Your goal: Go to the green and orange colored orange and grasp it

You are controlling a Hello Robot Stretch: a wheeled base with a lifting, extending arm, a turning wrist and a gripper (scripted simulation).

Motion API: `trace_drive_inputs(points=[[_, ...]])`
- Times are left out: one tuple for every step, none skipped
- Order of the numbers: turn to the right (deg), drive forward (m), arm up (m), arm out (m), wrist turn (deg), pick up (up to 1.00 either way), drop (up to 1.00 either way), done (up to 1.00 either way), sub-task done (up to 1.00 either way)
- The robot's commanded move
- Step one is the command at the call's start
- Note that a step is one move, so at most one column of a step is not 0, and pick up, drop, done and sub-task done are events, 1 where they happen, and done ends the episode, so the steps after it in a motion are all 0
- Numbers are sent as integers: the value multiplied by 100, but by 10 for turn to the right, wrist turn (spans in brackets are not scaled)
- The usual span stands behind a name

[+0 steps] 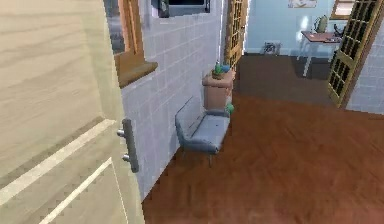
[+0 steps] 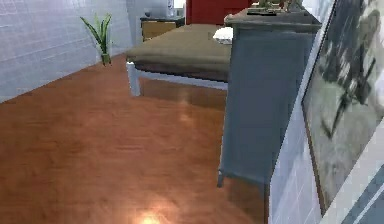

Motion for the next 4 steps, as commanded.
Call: trace_drive_inputs(points=[[270, 0, 0, 0, 0, 0, 0, 0, 0], [0, 100, 0, 0, 0, 0, 0, 0, 0], [30, 0, 0, 0, 0, 0, 0, 0, 0], [0, 100, 0, 0, 0, 0, 0, 0, 0]])
